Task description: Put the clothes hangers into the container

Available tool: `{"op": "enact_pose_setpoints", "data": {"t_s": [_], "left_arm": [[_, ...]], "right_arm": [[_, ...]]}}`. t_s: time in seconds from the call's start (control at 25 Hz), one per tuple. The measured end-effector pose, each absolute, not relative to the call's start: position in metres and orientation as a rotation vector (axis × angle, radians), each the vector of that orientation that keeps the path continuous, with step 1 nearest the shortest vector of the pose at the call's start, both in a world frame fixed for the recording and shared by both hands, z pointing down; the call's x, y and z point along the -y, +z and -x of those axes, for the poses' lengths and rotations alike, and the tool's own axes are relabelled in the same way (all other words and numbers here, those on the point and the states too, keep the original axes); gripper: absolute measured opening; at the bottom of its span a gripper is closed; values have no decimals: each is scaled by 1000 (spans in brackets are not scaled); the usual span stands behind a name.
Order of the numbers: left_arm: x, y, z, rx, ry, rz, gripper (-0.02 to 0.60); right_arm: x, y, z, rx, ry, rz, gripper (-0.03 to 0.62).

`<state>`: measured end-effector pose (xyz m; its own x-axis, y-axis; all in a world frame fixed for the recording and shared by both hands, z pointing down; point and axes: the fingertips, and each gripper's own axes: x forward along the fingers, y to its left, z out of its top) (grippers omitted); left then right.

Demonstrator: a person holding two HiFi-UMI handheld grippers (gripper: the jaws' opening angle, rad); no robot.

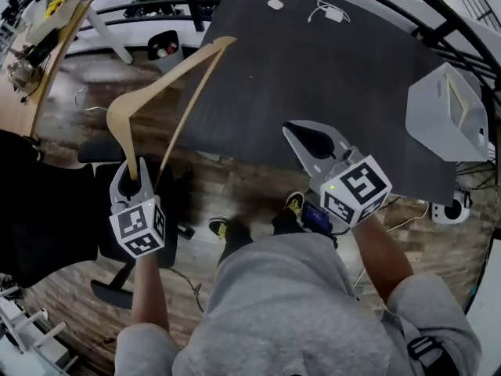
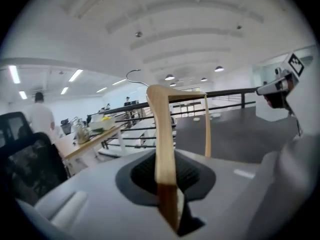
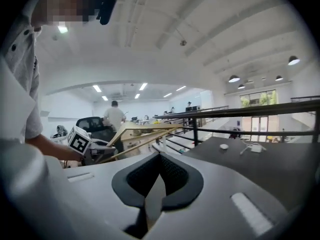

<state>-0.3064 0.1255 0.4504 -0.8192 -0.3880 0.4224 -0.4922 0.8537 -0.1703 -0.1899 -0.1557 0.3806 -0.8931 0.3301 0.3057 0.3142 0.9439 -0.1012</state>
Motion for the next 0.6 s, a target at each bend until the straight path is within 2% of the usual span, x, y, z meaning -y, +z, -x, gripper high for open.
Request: {"op": "enact_pose_setpoints", "data": {"t_s": [0.16,0.32,0.6], "left_arm": [[50,423,308,2615,442,-963,64],[212,397,281,2524,536,-1253,64],[510,326,173,2297,862,-1844,64]], "right_arm": [[287,370,144,2859,111,184,-2],[384,366,81,2911,143,-55,-2],[523,356,-47,2935,188,-447,-2]]}}
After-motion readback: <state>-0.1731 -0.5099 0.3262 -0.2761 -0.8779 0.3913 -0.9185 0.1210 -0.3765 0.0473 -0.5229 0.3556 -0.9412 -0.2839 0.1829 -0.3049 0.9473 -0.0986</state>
